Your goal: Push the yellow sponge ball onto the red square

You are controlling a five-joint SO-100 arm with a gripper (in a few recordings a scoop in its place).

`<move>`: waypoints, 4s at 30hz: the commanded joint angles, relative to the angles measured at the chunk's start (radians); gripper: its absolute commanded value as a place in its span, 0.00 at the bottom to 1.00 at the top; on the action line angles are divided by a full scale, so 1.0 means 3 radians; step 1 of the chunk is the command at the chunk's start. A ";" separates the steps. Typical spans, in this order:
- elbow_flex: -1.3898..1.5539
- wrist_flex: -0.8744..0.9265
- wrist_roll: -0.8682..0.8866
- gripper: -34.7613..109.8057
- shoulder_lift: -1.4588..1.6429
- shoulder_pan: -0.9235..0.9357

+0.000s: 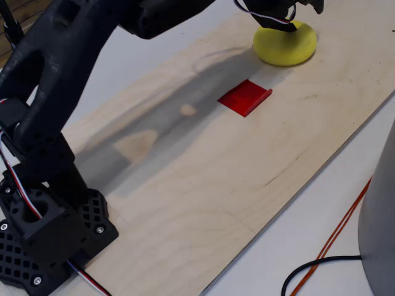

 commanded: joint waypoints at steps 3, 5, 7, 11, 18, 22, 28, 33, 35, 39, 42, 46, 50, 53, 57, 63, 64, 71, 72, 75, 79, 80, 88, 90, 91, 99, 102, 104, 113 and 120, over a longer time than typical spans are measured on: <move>0.0450 0.0153 0.0066 0.38 0.0312 0.0031; 0.0583 0.0153 0.0066 0.38 0.0419 0.0020; 0.0798 0.0051 0.0077 0.38 0.0547 0.0015; 0.1529 -0.0465 0.0056 0.38 0.0890 0.0005; 0.1984 -0.0793 0.0020 0.38 0.1110 0.0005; 0.2337 -0.1043 -0.0010 0.38 0.1299 0.0010; 0.2654 -0.1186 -0.0056 0.38 0.1503 0.0036; 0.2986 -0.1365 -0.0077 0.38 0.1682 0.0046; 0.3094 -0.1406 -0.0061 0.38 0.1754 0.0046; 0.3278 -0.1421 -0.0041 0.38 0.1902 0.0046; 0.3421 -0.1421 -0.0026 0.38 0.2025 0.0046; 0.3615 -0.1457 -0.0010 0.38 0.2173 0.0046; 0.3825 -0.1544 0.0005 0.37 0.2311 0.0046; 0.3988 -0.1611 0.0026 0.37 0.2419 0.0046; 0.4270 -0.1739 0.0051 0.37 0.2592 0.0041; 0.4592 -0.1882 0.0072 0.37 0.2807 0.0041; 0.4633 -0.1902 0.0077 0.37 0.2838 0.0041; 0.4950 -0.2076 0.0107 0.37 0.3017 0.0041; 0.4991 -0.2091 0.0112 0.37 0.3042 0.0041; 0.5113 -0.2137 0.0118 0.37 0.3134 0.0041; 0.5302 -0.2209 0.0118 0.37 0.3293 0.0041; 0.5328 -0.2209 0.0118 0.37 0.3319 0.0041; 0.5538 -0.2286 0.0112 0.37 0.3508 0.0046; 0.5573 -0.2296 0.0112 0.37 0.3538 0.0051; 0.5594 -0.2306 0.0112 0.37 0.3559 0.0051; 0.5691 -0.2408 0.0077 0.38 0.3651 0.0061; 0.5630 -0.2408 0.0026 0.38 0.3641 0.0077; 0.5573 -0.2408 -0.0036 0.38 0.3641 0.0087; 0.5343 -0.2408 -0.0332 0.39 0.3733 0.0082; 0.5333 -0.2408 -0.0455 0.39 0.3891 0.0082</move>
